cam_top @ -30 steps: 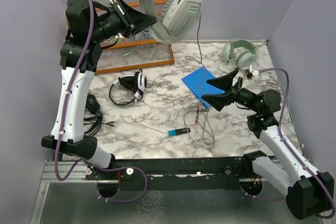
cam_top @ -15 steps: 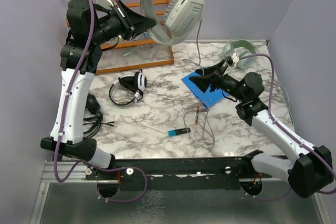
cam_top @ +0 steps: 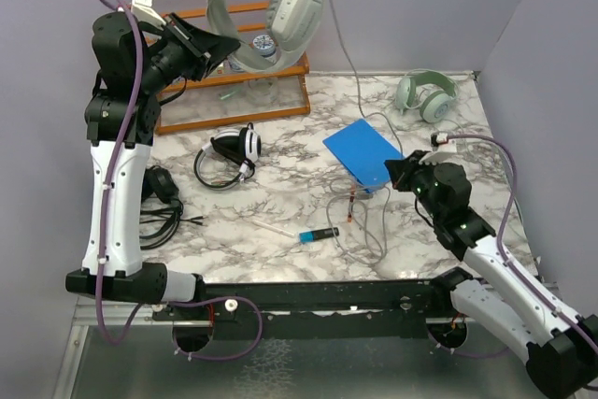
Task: Wrap the headphones
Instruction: Straighten the headphones cable at the center of the board, then wrap the headphones cable around the headphones.
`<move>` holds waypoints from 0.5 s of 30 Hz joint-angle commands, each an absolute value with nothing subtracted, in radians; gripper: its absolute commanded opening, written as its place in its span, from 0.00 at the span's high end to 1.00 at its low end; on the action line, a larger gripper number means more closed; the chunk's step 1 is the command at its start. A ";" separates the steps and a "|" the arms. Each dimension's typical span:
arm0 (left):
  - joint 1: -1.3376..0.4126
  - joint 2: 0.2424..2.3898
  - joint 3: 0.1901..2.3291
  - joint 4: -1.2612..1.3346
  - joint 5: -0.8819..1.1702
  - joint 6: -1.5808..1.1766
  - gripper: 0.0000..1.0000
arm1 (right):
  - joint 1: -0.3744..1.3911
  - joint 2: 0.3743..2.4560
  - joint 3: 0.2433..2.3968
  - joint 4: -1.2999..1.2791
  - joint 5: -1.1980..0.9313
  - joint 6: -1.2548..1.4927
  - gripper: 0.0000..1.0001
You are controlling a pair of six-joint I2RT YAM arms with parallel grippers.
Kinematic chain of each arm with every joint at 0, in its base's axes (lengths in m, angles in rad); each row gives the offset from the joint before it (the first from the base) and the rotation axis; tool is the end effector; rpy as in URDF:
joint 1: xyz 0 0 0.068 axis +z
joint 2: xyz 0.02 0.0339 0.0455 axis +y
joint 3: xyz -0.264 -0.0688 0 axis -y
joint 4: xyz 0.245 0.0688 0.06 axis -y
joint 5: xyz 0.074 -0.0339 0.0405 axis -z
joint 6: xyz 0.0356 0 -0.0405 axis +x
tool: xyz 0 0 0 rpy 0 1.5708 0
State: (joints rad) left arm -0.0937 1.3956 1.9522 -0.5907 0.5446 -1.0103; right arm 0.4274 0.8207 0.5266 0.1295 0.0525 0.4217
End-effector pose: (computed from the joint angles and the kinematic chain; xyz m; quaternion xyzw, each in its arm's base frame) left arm 0.2519 -0.0422 0.5503 -0.1388 0.7038 -0.5157 0.4685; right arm 0.1828 0.0812 0.2751 0.0148 0.7626 0.2480 0.5972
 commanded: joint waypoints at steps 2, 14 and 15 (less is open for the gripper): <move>-0.049 1.272 1.826 -0.539 0.326 -1.080 0.95 | 0.428 0.694 0.493 -0.185 0.383 0.530 0.97; -0.041 1.252 1.742 -0.618 0.282 -0.908 0.95 | 0.428 0.682 0.589 -0.139 0.343 0.453 0.29; -0.040 1.254 1.721 -0.623 0.313 -0.894 0.96 | 0.428 0.696 0.620 -0.109 0.184 0.334 0.21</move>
State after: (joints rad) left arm -0.0467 1.2709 1.7638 -0.6323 0.2756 -0.9550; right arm 0.4259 0.6788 0.5270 -0.2485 0.4873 0.5999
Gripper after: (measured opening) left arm 0.152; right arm 0.676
